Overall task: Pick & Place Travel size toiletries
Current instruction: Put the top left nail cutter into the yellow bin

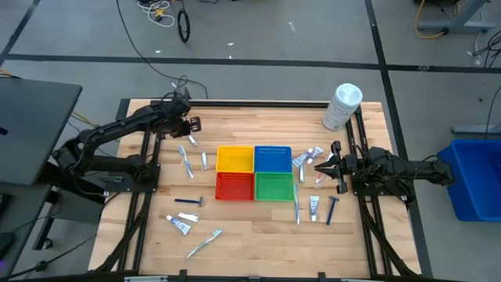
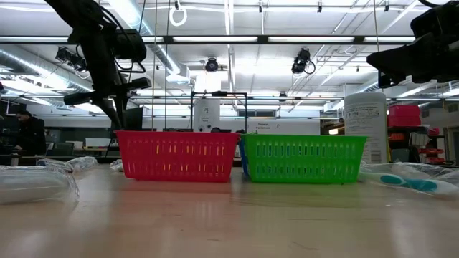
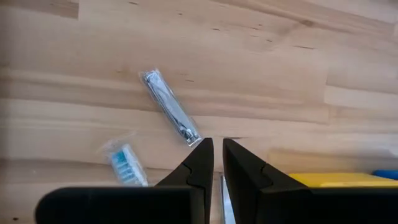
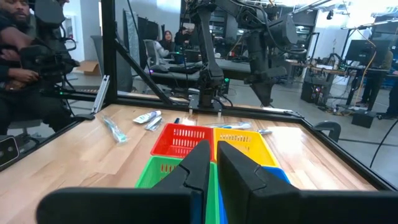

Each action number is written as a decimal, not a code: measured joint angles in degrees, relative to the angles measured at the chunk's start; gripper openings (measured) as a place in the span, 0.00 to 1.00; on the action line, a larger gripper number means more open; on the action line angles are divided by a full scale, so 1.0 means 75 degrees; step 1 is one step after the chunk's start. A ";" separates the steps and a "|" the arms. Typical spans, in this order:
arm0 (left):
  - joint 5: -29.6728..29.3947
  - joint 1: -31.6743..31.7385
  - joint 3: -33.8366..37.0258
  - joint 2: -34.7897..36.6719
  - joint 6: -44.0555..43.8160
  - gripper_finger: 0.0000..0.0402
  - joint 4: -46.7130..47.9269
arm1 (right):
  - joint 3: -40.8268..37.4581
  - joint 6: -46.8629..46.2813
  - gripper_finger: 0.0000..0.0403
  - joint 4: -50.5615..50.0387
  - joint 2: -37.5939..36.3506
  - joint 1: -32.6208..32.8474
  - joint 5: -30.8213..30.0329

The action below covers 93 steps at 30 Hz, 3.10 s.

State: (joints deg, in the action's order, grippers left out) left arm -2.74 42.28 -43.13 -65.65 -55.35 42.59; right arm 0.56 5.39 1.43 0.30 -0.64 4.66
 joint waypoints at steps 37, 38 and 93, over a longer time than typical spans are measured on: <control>-0.0347 -0.0277 -0.1093 -0.2014 -0.3552 0.20 0.1186 | 0.0000 0.0000 0.10 0.0002 0.0000 -0.0001 -0.0002; -0.0349 -0.0277 -0.1093 -0.2014 -0.3584 0.23 0.1188 | 0.0000 0.0000 0.10 0.0003 0.0000 -0.0001 0.0000; 0.0255 0.0232 -0.0959 -0.3267 -0.3246 0.57 0.0358 | 0.0001 0.0000 0.10 0.0001 0.0000 -0.0001 0.0001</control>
State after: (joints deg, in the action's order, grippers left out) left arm -0.83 44.02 -50.33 -90.15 -79.70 45.27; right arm 0.57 5.39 1.44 0.30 -0.64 4.67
